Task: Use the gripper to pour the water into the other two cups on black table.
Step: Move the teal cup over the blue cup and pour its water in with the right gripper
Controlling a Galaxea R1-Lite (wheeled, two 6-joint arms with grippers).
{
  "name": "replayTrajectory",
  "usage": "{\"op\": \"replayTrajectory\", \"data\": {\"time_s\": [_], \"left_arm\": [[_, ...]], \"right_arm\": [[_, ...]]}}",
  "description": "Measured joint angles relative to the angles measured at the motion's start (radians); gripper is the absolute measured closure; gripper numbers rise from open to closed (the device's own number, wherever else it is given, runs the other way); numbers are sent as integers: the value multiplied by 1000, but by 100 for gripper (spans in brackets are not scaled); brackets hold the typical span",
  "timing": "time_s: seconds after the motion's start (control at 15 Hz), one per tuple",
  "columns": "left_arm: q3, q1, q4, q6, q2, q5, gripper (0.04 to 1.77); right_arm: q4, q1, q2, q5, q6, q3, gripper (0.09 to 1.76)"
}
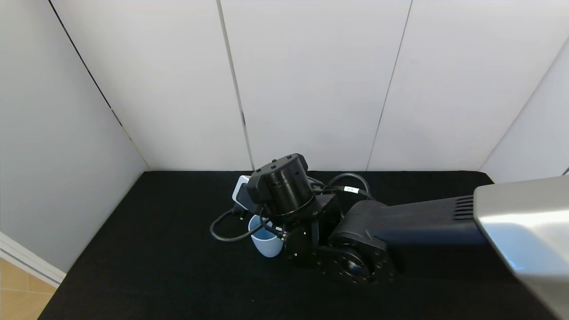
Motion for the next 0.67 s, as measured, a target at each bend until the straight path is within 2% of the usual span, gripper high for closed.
{"op": "replayTrajectory", "data": {"time_s": [0.67], "left_arm": [[0, 0, 0, 0, 0, 0, 9]], "right_arm": [[-3, 2, 113, -46, -275, -140, 64]]}}
